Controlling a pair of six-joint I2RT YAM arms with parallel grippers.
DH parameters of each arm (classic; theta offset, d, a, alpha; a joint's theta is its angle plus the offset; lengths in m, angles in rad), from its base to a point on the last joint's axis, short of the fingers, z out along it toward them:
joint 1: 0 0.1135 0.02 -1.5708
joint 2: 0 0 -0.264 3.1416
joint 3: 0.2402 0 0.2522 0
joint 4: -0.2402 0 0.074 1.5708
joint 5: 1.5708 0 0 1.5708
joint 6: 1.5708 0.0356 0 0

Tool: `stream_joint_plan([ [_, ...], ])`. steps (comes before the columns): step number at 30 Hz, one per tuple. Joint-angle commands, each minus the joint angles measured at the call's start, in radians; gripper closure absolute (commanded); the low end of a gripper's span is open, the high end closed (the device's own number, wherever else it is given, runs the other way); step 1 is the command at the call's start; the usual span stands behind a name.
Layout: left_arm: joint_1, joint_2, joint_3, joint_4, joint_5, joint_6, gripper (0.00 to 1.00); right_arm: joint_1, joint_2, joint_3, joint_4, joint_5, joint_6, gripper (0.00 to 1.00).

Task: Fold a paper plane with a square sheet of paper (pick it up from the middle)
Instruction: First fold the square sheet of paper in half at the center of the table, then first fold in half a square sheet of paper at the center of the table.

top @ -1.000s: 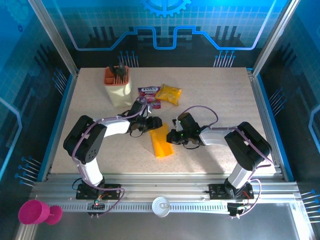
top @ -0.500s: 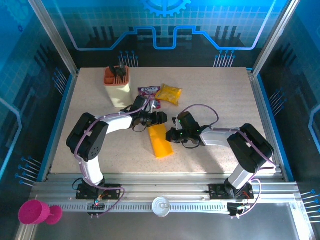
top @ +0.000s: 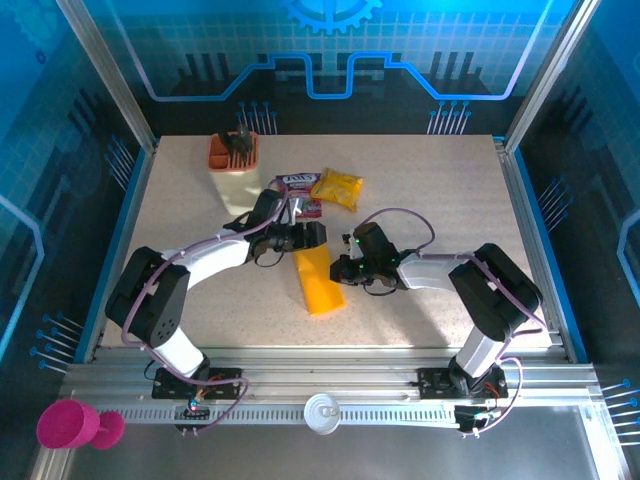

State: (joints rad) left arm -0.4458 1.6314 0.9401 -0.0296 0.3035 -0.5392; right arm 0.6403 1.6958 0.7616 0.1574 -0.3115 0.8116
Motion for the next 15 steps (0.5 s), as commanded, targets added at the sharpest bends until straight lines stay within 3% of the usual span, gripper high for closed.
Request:
stream_joint_plan([
  [1,0.007,0.002,-0.019,-0.039,0.015,0.059,0.33,-0.012,0.020,0.026,0.017,-0.025,-0.011,1.00],
  [5,0.001,0.025,-0.020,-0.032,0.044,0.070,0.38,-0.011,0.031,0.028,0.025,-0.031,-0.009,1.00],
  [15,-0.013,0.094,-0.004,-0.016,0.018,0.083,0.39,-0.013,0.054,0.029,0.033,-0.038,-0.008,1.00],
])
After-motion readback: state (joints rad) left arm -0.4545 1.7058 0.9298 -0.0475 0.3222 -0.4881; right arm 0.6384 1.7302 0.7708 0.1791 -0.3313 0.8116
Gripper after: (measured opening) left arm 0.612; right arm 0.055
